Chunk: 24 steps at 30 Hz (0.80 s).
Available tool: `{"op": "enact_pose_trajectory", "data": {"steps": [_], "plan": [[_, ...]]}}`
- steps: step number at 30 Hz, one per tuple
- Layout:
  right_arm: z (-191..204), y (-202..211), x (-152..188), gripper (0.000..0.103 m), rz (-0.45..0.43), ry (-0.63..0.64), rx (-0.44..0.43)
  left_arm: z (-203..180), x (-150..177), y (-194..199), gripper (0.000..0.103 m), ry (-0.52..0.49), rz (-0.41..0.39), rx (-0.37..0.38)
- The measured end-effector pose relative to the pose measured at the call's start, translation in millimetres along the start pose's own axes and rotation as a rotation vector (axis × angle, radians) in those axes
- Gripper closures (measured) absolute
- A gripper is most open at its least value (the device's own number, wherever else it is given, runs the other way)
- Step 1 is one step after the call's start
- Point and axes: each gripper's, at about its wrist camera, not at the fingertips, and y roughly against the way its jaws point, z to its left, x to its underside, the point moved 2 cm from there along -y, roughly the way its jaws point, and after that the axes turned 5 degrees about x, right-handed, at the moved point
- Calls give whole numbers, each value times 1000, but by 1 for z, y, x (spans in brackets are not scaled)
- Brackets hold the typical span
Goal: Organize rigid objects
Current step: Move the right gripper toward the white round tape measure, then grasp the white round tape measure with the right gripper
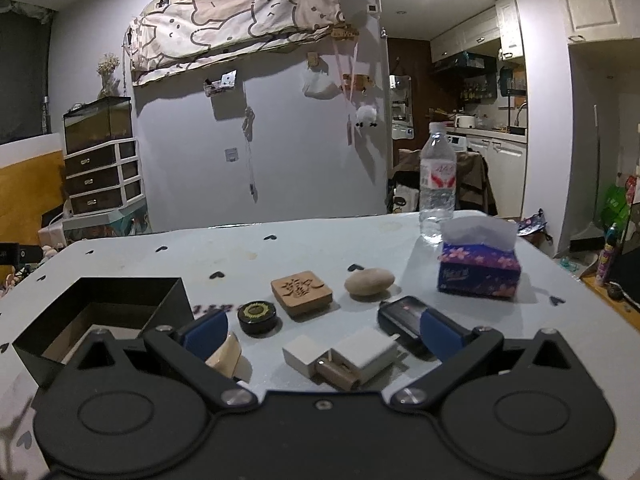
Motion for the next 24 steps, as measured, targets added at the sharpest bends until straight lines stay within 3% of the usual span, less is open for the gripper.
{"op": "enact_pose_trajectory", "data": {"steps": [2, 4, 7, 10, 14, 18, 24], "plan": [[5, -8, 8, 0, 6, 16, 8, 5, 4, -10, 25, 2, 35, 14], [11, -14, 16, 0, 7, 31, 1, 8, 9, -19, 38, 4, 72, 30], [21, -23, 26, 0, 46, 65, -70, 14, 17, -34, 56, 25, 141, 44], [29, -29, 35, 0, 100, 66, -147, 19, 24, -44, 64, 37, 187, 46], [40, -34, 44, 2, 107, 98, -143, 26, 33, -53, 72, 48, 237, 44], [44, -45, 50, 14, 155, 95, -159, 33, 40, -57, 96, 61, 273, 34], [52, -57, 56, 22, 183, 130, -177, 35, 39, -60, 97, 62, 289, 38]]}}
